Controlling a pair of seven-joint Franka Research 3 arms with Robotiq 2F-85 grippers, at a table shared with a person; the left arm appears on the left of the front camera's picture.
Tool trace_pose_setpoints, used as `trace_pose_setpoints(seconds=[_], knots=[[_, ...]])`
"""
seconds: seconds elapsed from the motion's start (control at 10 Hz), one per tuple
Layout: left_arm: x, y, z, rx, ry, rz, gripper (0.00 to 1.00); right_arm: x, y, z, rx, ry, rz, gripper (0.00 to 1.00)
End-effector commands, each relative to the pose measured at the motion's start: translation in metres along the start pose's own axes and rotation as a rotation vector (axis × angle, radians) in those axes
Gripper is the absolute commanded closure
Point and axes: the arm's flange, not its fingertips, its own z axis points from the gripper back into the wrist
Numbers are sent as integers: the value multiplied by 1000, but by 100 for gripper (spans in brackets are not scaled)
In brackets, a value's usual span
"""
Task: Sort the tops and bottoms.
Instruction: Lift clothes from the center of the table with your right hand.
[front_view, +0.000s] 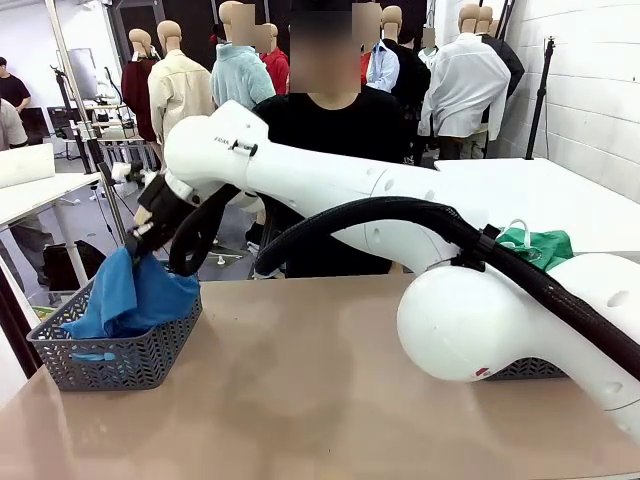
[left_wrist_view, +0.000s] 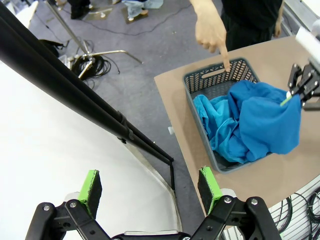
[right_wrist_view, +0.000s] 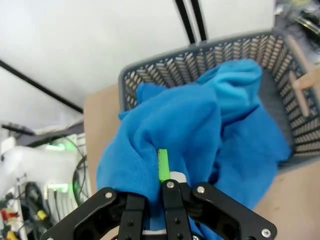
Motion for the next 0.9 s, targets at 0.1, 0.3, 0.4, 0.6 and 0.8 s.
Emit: trace_pose_setpoints(seconds=[0.1, 0.3, 0.4, 0.6, 0.8], knots=[[1, 1, 0, 1, -1, 0, 0, 175, -97, -72, 70, 153, -36, 100], [1, 1, 0, 1, -1, 0, 0, 179, -96, -71, 42, 183, -68, 67], [1, 1, 0, 1, -1, 0, 0, 180, -90, -62, 18, 201, -83, 49], [1, 1, 0, 1, -1, 0, 0, 180, -75, -44, -38, 242, -102, 12], [1, 1, 0, 1, -1, 0, 0, 173, -56, -21, -123, 276, -91, 0]])
